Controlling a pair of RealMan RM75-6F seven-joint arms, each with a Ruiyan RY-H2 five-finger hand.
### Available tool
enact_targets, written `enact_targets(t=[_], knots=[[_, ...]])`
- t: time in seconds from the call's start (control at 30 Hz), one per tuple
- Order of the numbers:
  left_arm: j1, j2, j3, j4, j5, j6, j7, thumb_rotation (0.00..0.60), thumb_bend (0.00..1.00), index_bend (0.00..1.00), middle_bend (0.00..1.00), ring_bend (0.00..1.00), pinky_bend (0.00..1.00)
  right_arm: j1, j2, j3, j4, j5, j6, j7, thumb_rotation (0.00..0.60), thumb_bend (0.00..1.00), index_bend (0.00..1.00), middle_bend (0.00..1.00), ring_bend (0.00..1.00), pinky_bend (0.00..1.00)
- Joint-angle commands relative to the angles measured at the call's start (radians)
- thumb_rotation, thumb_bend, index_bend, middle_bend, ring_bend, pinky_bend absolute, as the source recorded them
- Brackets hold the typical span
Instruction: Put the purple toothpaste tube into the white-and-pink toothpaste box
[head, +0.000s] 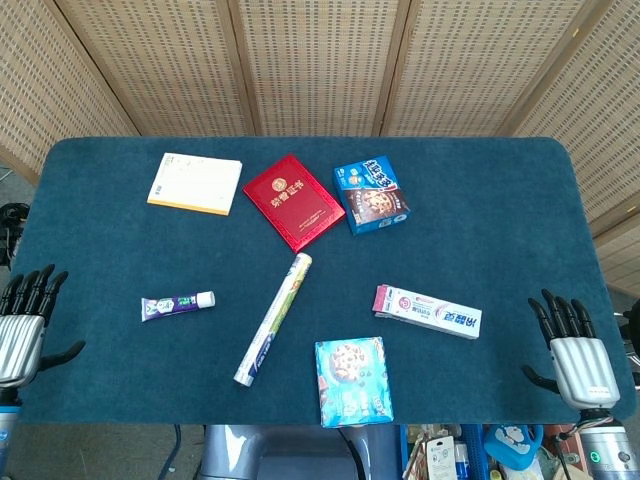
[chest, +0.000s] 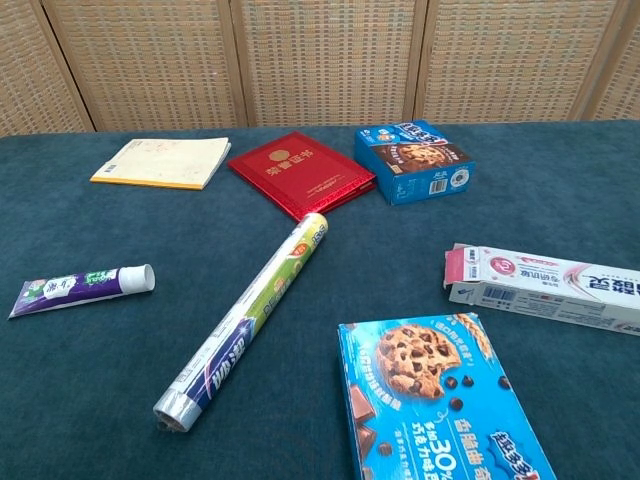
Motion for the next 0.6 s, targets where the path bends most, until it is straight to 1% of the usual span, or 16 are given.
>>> enact_targets(t=[0.03,0.13,0.23,0.43,0.6], knots=[[-0.017,-0.014,-0.026,0.007,-0.014,-0.002,0.018,0.600,0.17,0.00,0.00,0.00,0.00,0.004,-0.004,0.001,0.000,0.002,-0.007,0.000,0.600,0.21,0.00,0.00,0.00,0.00],[-0.045,-0.040,-0.061,0.036,-0.041,-0.018,0.016,0.600,0.18,0.00,0.00,0.00,0.01,0.007,-0.005,0.002,-0.005,0.001,-0.008,0.001,0.600,0.21,0.00,0.00,0.00,0.00],[-0.075,-0.055,-0.077,0.064,-0.090,-0.080,0.018,0.600,0.18,0.01,0.00,0.00,0.03,0.008,-0.005,0.002,-0.006,0.002,-0.010,0.003,0.600,0.21,0.00,0.00,0.00,0.00],[-0.125,-0.080,-0.090,0.108,-0.185,-0.202,0.046,0.600,0.18,0.07,0.00,0.00,0.06,0.013,-0.006,0.004,-0.008,0.000,-0.013,0.011,0.600,0.21,0.00,0.00,0.00,0.00],[-0.156,-0.106,-0.091,0.131,-0.224,-0.258,0.070,0.600,0.18,0.10,0.00,0.00,0.07,0.013,-0.008,0.002,-0.004,-0.001,-0.014,0.014,0.600,0.21,0.00,0.00,0.00,0.00]])
